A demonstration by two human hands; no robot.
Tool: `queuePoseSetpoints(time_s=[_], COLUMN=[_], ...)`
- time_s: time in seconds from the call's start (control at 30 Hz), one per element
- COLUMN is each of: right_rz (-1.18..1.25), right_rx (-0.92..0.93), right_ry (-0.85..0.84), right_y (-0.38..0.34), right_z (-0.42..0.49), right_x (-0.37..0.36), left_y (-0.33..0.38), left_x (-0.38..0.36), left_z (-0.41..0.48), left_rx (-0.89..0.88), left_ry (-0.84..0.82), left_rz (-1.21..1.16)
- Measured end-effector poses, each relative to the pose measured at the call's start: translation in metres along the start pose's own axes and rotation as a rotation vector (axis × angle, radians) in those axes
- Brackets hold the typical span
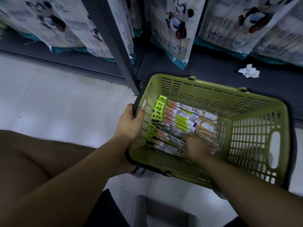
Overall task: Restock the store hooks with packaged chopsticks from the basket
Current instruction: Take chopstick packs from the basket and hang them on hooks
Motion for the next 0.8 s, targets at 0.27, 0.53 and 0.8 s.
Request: queuePoseSetpoints(time_s=[0.27,0.53,0.8], right_rz=[0.075,0.529,0.964], right_rx=[-0.053,-0.145,-0.096], right_ry=[0.045,-0.044,-0.044], right_y=[0.023,0.044,0.02], right_z=[-0.002,-0.003,-0.012], right_x=[0.011,0.03,0.086], left_y=[0.004,0.013,0.067], left_x=[0.0,0.003,-0.012], left_z=[-0.002,-0.005,-0.036], left_rx=[0.0,0.068,-0.277], left_ry=[-0.008,-0.028,-0.004], left_rz=[0.007,0.009,0.208])
Point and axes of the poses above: each hand's wrist, its own z-axis towards the middle knuckle, its own x-axis out of the back of the hand, y = z × x, the point moved 8 cm from there along z, towards the middle knuckle, and after that the axes turned 14 degrees about -z, right-handed, at the moved point
